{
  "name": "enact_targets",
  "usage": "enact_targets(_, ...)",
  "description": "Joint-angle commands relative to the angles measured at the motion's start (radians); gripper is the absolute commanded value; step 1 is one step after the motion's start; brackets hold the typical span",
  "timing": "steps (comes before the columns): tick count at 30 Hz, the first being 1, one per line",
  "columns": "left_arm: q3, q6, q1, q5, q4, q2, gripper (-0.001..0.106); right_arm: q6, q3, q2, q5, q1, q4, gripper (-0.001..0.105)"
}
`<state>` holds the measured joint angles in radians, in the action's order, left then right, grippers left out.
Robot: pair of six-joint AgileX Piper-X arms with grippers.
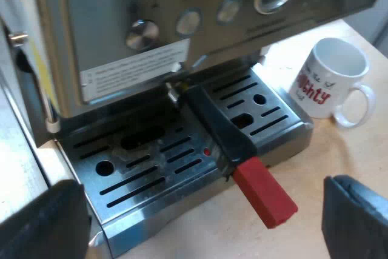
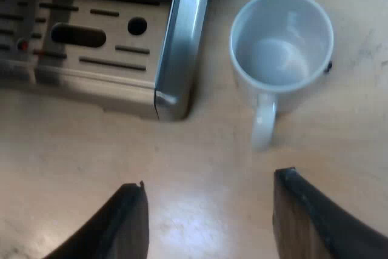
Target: Remove mug from coffee machine
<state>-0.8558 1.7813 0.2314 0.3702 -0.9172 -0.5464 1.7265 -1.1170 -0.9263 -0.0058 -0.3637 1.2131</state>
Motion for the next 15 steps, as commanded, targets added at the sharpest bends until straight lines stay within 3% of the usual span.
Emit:
enact_targets(1,-0.006,0.018,-0.044,0.000,-0.001,0.001,0.080,-0.003,-0.027,-0.052,0.006,0.065,-0.015,0.049)
enact_targets(8,-0.006,0.040,-0.151,0.000,-0.006,0.001,0.080,0.052,-0.027,-0.054,0.000,0.294,-0.022,0.049)
enact_targets(15,-0.006,0.031,-0.217,-0.035,-0.055,0.001,0.080,0.118,-0.027,0.008,0.029,0.323,-0.055,0.049)
